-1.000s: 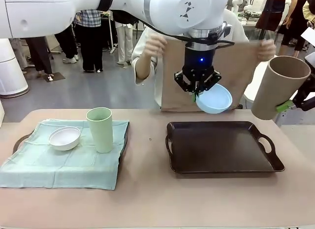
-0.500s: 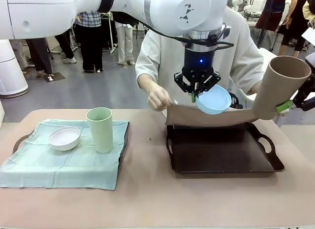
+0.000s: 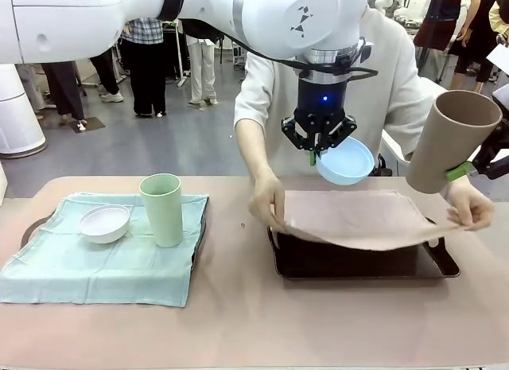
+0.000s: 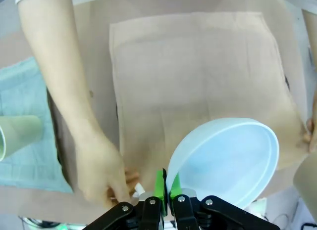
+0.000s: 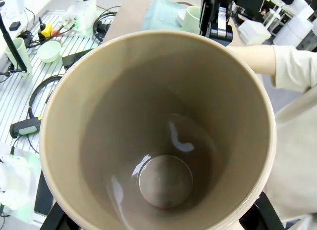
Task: Set up a tray with a mat and arrange the tableware.
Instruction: Place the Picnic Bowl and Reusable plastic cup back onto the Handle tray in front of the human's position.
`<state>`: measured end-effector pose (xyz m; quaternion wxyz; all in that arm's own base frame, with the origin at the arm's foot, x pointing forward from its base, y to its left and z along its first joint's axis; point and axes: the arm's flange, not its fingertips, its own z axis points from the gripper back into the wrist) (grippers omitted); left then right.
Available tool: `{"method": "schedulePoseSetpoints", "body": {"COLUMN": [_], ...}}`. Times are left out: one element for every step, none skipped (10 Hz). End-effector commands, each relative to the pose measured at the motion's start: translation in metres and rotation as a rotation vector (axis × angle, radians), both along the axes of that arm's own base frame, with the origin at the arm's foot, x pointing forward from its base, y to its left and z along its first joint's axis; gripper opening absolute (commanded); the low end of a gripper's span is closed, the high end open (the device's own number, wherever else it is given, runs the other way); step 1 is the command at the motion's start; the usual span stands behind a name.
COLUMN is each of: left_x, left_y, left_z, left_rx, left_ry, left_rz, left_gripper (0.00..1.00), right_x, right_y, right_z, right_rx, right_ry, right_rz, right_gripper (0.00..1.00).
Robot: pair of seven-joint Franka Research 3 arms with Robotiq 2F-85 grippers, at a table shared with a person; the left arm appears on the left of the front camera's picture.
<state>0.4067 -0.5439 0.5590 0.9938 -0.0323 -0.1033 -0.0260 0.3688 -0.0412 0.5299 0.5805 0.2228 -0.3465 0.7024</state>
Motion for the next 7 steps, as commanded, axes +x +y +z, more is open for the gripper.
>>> {"method": "schedulePoseSetpoints", "body": {"left_x": [0.0028,0.0028,0.0028,0.0028,0.0028,0.0028,0.0028], "left_y": [-0.0001,-0.0001,-0.0001,-0.0001,-0.0001,-0.0001,-0.0001], "left_z": [0.0048,0.0048,0.0048,0.0048,0.0048,0.0048,0.0048], "left_rx": [-0.011,-0.011,-0.011,-0.011,-0.011,-0.011,-0.011], "left_ry": [0.008,0.008,0.008,0.008,0.008,0.008,0.008], "left_rz": [-0.022,-0.022,-0.022,-0.022,-0.022,-0.022,-0.022], "left_gripper": [0.0,0.0,0.0,0.0,0.0,0.0,0.0], "right_x": [0.0029,0.0029,0.0029,0.0029,0.0029,0.0029,0.0029], "right_y": [0.0003,0.0003,0.0003,0.0003,0.0003,0.0003,0.0003], "right_z": [0.0006,0.0006,0.0006,0.0006,0.0006,0.0006,0.0006], "right_rx": [-0.01,-0.01,-0.01,-0.01,-0.01,-0.01,-0.01], "right_ry": [0.002,0.002,0.002,0.002,0.002,0.002,0.002], "right_rz": [-0.006,-0.006,-0.006,-0.006,-0.006,-0.006,-0.006], "right_gripper": [0.0,0.0,0.0,0.0,0.0,0.0,0.0]}}
